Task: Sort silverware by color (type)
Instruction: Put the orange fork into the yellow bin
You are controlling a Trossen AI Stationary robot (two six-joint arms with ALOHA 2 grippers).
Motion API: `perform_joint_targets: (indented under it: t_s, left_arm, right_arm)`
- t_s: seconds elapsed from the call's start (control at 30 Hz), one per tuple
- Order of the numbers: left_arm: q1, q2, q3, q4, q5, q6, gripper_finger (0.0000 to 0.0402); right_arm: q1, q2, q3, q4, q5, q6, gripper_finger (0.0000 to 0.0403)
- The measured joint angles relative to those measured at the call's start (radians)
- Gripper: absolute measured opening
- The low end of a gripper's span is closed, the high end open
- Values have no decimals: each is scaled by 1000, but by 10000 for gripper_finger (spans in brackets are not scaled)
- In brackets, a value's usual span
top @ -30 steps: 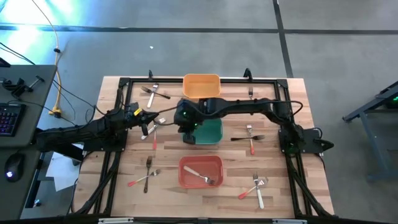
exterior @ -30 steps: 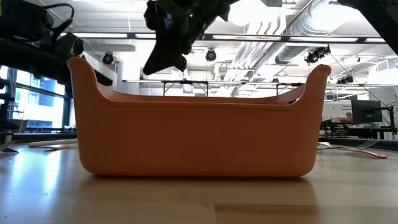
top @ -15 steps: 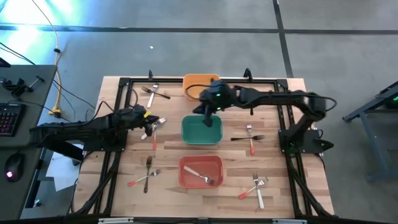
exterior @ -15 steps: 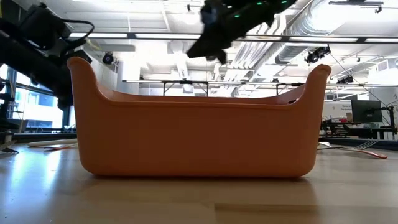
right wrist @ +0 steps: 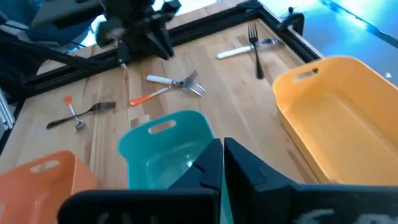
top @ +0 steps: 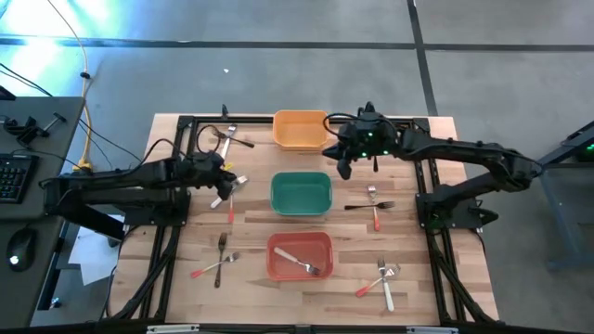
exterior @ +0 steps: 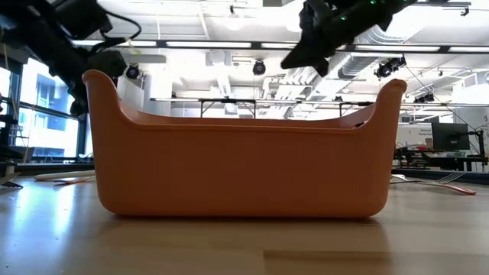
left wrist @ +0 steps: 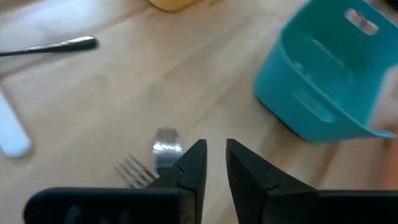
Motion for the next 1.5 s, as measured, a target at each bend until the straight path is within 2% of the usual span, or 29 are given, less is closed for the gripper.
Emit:
perform_joint_targets:
  t_s: [0.2,0.37,0.47,0.67,0.87,1.0,1.27,1.5]
  left_arm:
    - [-54,99,111,-100,168,-2,73]
    - [-210,150,145,-133,190,-63,68]
    - [-336,169,146,-143,183,-178,58]
    - [-624,207,146,-175,91,-467,48]
    - [-891,289,146,-158,135,-735,53]
    - [-1026,358,146,-114,124,-861,72]
    - [-1132,494,146,-66,28,-917,119]
    - [-1165,585,146,-11,-53,-917,125]
  right_arm:
    - [-14,-45,-53,-21,-3,-7,0]
    - [-14,-50,-56,-66,-10,-43,0]
    - [-14,-50,-56,-94,-11,-61,0]
    - [-14,-52,-56,-125,-19,-114,0]
    - [-14,-52,-56,-128,-19,-152,0]
    - [-14,-52,-56,-128,-19,-158,0]
    - [-14,-52,-56,-128,-19,-151,0]
    - [-14,-52,-56,-131,15,-128,0]
